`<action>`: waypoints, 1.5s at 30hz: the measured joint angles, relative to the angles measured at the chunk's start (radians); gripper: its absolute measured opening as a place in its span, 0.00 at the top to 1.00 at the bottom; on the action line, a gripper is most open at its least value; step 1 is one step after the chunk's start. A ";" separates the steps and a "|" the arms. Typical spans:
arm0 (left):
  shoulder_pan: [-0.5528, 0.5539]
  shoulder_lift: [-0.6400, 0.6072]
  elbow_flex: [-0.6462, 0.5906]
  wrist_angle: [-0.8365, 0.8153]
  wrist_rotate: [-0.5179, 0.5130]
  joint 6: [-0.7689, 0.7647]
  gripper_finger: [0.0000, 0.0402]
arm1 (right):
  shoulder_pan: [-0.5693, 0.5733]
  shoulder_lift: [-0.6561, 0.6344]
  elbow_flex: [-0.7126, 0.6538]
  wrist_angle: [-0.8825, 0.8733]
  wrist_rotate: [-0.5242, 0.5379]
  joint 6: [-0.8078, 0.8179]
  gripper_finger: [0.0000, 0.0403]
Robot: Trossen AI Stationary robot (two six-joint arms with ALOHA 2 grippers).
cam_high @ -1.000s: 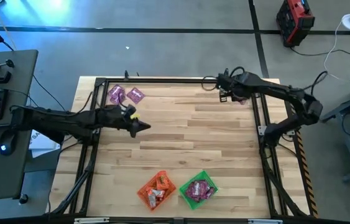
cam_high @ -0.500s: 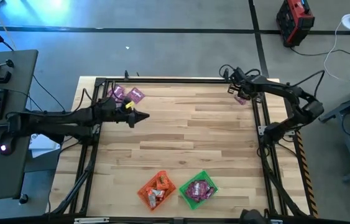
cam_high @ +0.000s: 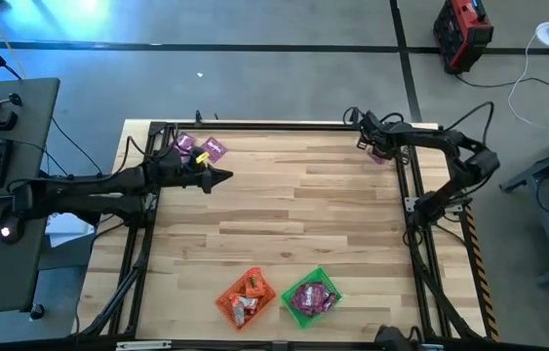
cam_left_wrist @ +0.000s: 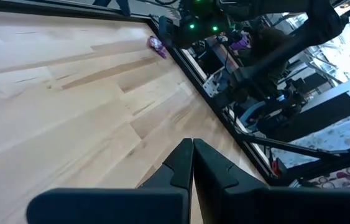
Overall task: Sort candy by brand, put in halloween buckets
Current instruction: Put the purple candy into the green basket
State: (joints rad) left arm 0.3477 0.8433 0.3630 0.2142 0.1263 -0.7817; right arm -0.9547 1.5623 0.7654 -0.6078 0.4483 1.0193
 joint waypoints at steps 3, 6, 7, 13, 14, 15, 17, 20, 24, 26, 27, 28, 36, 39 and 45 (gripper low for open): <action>0.000 0.000 0.000 -0.002 0.000 0.004 1.00 | 0.006 0.016 0.000 -0.004 -0.026 -0.005 1.00; 0.000 0.000 0.000 -0.002 0.001 0.009 1.00 | 0.009 0.034 0.004 0.018 -0.091 -0.032 1.00; 0.000 0.000 0.000 -0.002 0.001 0.009 1.00 | 0.014 0.038 0.004 0.016 -0.100 -0.043 1.00; 0.000 0.000 0.000 -0.002 0.021 0.008 1.00 | 0.073 0.027 0.003 0.030 -0.173 -0.086 1.00; 0.000 0.000 0.000 -0.002 0.022 0.008 1.00 | 0.091 0.022 0.003 0.034 -0.187 -0.089 1.00; 0.000 0.000 0.000 -0.004 0.022 0.008 1.00 | 0.109 0.020 0.002 0.036 -0.198 -0.098 1.00; -0.001 0.000 0.000 -0.006 0.022 0.008 1.00 | 0.147 0.018 0.002 0.042 -0.222 -0.104 1.00; -0.001 0.000 0.000 -0.006 0.022 0.008 1.00 | 0.221 0.016 0.002 0.044 -0.273 -0.104 1.00; -0.001 0.000 0.000 -0.006 0.022 0.017 1.00 | 0.355 0.016 0.002 0.047 -0.317 -0.104 1.00; -0.001 0.000 0.000 -0.006 0.022 0.017 1.00 | 0.434 0.016 0.002 0.055 -0.339 -0.104 1.00; -0.001 0.000 0.000 -0.006 0.022 0.018 1.00 | 0.477 0.016 0.002 0.058 -0.357 -0.104 1.00; -0.001 0.000 0.000 -0.006 0.022 0.019 1.00 | 0.518 0.016 0.002 0.060 -0.379 -0.102 1.00; -0.001 0.000 0.000 -0.006 0.022 0.016 1.00 | 0.901 0.018 0.001 0.097 -0.478 0.127 1.00; -0.001 0.000 0.000 -0.006 0.023 0.009 1.00 | 1.030 0.020 0.000 0.155 -0.480 0.274 1.00; -0.001 0.001 0.000 0.000 0.065 -0.031 1.00 | 1.162 0.020 0.096 0.161 -0.412 0.387 1.00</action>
State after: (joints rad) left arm 0.3466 0.8446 0.3630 0.2145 0.1913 -0.8122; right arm 0.2069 1.5819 0.8611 -0.4467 0.0359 1.4059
